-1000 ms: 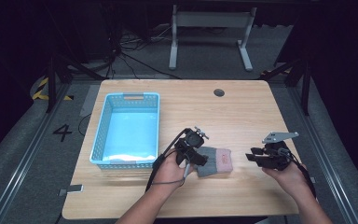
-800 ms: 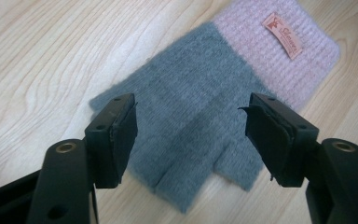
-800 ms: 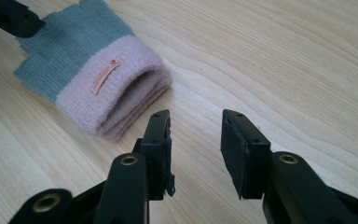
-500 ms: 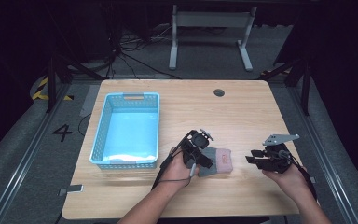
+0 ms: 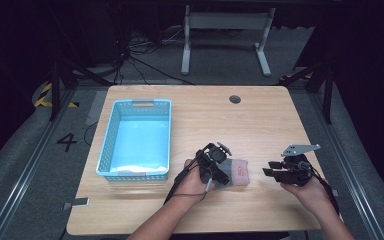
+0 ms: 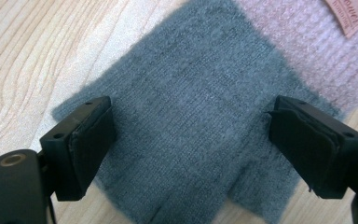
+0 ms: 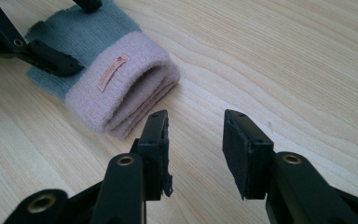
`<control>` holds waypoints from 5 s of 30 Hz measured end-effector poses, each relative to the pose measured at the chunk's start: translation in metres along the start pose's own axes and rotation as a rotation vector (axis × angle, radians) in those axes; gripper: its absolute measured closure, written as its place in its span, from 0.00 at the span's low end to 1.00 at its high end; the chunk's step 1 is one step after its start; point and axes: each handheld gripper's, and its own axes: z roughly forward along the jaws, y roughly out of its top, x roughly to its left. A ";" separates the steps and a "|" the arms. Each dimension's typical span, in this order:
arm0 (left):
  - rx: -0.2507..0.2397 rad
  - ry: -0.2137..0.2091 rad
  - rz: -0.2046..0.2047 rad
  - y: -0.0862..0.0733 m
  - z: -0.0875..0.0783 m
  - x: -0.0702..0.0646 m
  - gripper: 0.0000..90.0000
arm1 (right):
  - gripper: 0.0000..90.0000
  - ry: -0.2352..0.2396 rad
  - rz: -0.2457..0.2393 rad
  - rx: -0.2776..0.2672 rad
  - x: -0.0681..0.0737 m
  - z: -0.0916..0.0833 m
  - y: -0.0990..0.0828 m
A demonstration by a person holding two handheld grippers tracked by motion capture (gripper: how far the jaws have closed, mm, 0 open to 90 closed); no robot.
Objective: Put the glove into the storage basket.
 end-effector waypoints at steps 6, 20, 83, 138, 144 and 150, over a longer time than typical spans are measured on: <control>0.005 0.005 -0.001 0.000 0.001 -0.001 0.15 | 0.68 0.005 0.004 0.001 0.001 0.000 0.000; 0.030 0.010 -0.011 0.002 0.001 -0.004 0.23 | 0.68 0.015 0.010 0.006 0.002 0.003 0.001; -0.150 -0.018 -0.046 -0.033 -0.150 0.025 0.75 | 0.69 0.084 -0.032 0.020 0.006 0.027 0.023; -0.181 0.118 -0.191 -0.117 -0.210 0.135 0.74 | 0.68 0.081 -0.027 0.044 0.012 0.027 0.010; -0.150 0.133 -0.202 -0.119 -0.204 0.145 0.74 | 0.68 0.079 -0.025 0.044 0.012 0.027 0.010; -0.134 0.148 -0.198 -0.118 -0.192 0.154 0.73 | 0.67 0.075 -0.018 0.047 0.012 0.026 0.008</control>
